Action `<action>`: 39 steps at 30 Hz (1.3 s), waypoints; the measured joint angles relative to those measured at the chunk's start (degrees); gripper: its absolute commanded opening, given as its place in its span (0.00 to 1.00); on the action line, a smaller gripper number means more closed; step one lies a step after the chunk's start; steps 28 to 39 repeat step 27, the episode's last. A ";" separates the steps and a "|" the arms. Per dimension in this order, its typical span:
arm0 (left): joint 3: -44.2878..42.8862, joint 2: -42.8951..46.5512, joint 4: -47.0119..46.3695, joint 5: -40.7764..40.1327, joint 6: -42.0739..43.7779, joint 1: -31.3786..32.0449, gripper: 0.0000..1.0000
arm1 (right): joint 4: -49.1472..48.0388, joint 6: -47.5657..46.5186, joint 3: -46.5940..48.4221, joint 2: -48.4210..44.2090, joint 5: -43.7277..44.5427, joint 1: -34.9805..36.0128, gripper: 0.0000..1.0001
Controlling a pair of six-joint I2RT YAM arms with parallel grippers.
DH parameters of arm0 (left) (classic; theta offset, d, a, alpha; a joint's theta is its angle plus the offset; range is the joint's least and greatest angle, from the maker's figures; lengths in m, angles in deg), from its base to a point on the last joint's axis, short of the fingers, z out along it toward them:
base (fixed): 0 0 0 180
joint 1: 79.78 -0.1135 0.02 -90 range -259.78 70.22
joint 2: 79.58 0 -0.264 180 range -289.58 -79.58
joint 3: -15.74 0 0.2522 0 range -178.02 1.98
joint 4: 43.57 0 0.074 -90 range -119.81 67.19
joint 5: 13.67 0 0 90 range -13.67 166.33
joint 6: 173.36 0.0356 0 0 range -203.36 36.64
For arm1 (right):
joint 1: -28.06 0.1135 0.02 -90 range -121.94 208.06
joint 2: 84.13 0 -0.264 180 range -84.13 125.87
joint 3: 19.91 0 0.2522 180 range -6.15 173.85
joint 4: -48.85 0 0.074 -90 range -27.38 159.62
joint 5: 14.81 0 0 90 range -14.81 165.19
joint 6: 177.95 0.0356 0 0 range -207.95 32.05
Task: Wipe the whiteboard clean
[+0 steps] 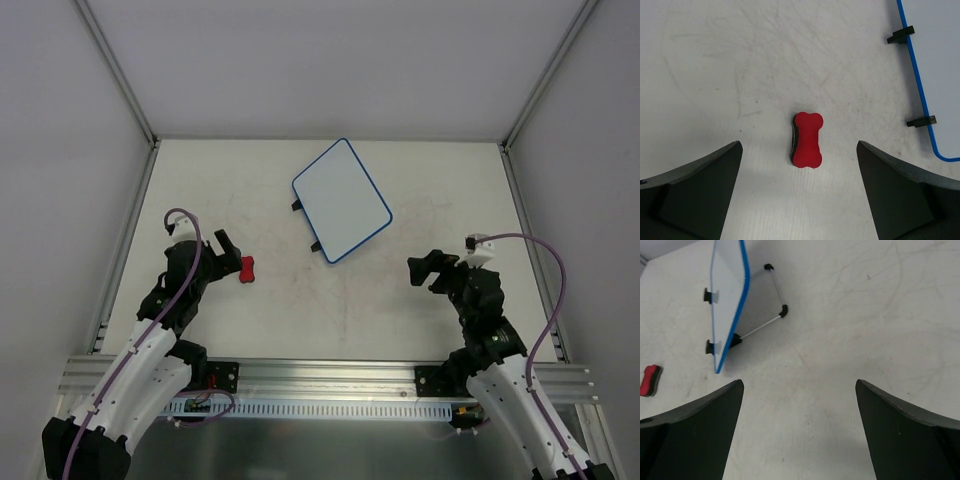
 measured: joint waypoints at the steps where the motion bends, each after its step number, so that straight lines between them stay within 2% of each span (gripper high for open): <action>1: 0.00 0.04 -0.07 -0.09 -0.02 0.00 0.99 | 0.70 -0.48 0.02 0.52 1.18 0.00 0.99; 13: 0.83 0.96 -0.24 -6.67 -4.55 0.00 0.99 | 2.45 -1.95 -2.49 -0.70 13.20 0.02 0.99; 39: 0.83 0.87 -0.26 -7.58 -5.68 0.00 0.99 | 2.21 -1.99 -3.10 -0.13 13.55 0.02 0.99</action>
